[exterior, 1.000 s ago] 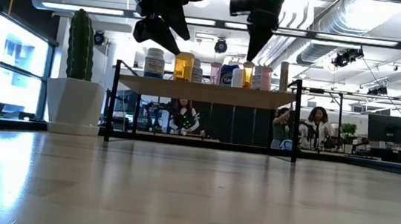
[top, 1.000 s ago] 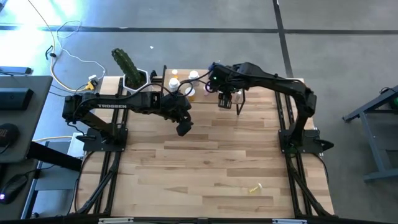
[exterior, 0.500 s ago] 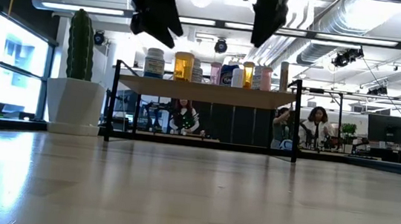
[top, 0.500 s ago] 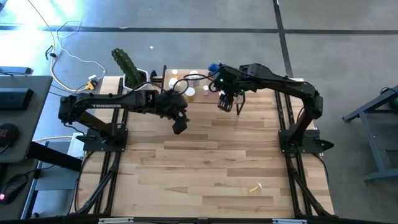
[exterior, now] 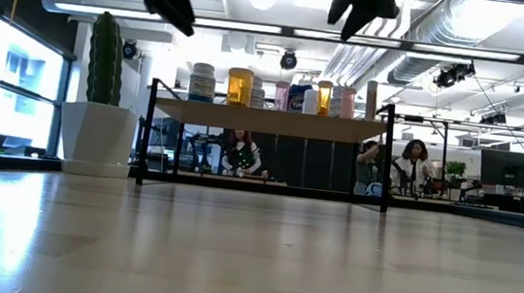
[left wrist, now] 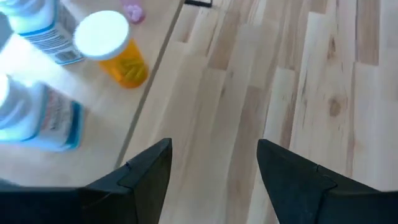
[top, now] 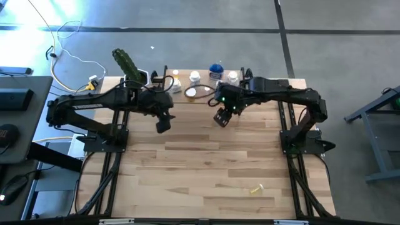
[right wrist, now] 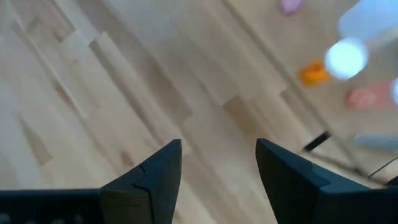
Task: Pick and place medicine bottles onto shelf by color
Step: Put the yellow pill bottle on the shelf
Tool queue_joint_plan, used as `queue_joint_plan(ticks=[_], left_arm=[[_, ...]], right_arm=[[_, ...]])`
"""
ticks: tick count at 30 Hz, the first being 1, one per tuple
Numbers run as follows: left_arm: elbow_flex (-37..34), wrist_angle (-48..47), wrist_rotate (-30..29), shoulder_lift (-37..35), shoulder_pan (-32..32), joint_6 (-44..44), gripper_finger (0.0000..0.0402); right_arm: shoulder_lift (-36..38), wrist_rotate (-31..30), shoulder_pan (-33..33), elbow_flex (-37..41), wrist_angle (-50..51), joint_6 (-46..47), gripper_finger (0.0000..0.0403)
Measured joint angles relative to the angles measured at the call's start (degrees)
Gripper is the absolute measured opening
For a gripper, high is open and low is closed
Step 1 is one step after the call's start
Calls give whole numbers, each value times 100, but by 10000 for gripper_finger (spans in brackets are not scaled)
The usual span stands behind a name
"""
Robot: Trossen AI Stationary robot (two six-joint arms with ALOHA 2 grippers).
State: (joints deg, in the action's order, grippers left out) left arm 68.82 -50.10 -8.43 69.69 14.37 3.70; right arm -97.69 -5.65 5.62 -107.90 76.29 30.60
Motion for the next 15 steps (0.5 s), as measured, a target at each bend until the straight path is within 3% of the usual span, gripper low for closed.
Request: queue_joint_plan(ticks=[15], left_arm=[[2,-316,-79,-418,2,-440,225]], right_arm=[[-110,-748,-1505,9,1093,3092,197]])
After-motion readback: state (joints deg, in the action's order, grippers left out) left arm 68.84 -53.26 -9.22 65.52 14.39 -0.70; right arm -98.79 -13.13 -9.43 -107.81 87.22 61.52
